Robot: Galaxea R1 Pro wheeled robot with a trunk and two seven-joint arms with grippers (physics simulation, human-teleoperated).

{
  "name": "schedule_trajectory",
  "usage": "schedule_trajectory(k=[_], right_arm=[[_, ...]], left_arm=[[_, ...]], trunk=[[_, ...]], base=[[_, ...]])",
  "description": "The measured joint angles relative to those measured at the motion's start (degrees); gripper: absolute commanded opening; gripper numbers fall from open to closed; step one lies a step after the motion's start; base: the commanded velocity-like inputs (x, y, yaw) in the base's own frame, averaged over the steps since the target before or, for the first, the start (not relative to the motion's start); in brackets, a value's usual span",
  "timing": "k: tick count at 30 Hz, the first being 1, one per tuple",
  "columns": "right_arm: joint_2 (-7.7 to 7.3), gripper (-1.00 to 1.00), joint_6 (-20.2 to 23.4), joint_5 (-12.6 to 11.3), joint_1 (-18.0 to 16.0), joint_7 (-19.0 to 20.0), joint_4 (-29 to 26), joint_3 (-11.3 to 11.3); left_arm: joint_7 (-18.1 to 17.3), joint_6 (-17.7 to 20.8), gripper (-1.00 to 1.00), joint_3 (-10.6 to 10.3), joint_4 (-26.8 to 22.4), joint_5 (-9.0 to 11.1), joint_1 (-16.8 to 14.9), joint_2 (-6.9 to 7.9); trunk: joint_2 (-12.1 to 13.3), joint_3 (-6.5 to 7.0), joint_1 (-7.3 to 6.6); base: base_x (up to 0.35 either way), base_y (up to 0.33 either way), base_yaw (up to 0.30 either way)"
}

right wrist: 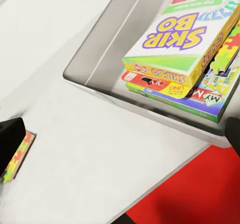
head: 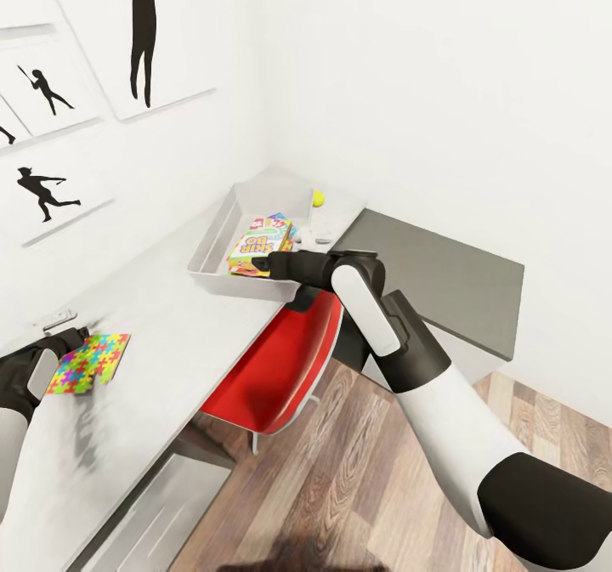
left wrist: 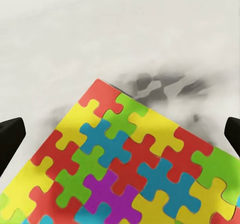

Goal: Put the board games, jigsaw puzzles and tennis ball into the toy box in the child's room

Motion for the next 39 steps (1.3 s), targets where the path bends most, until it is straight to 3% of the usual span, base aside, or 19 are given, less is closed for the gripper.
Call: schedule_trajectory(k=[13,23,39], right_arm=[[0.0,1.0,0.0,-0.1,0.0,0.0,-0.1,0.0],[0.0,1.0,0.0,-0.1,0.0,0.0,-0.1,0.0],[0.0,1.0,0.0,0.0,0.0,0.0,-0.1,0.0]], left_arm=[[-0.1,-0.2,1.0,0.6,0.0,0.0,0.0,0.03],[0.0,-3.2,1.0,0.7,0.0,0.0,0.0,-0.02],[-0.2,-3.4,1.0,0.6,0.0,0.0,0.0,0.05]], trunk=[[0.0,0.0,0.0],[0.0,0.0,0.0],[0.0,0.0,0.0]], base=[[0.0,0.0,0.0],[0.001,0.0,0.0],[0.073,0.0,0.0]])
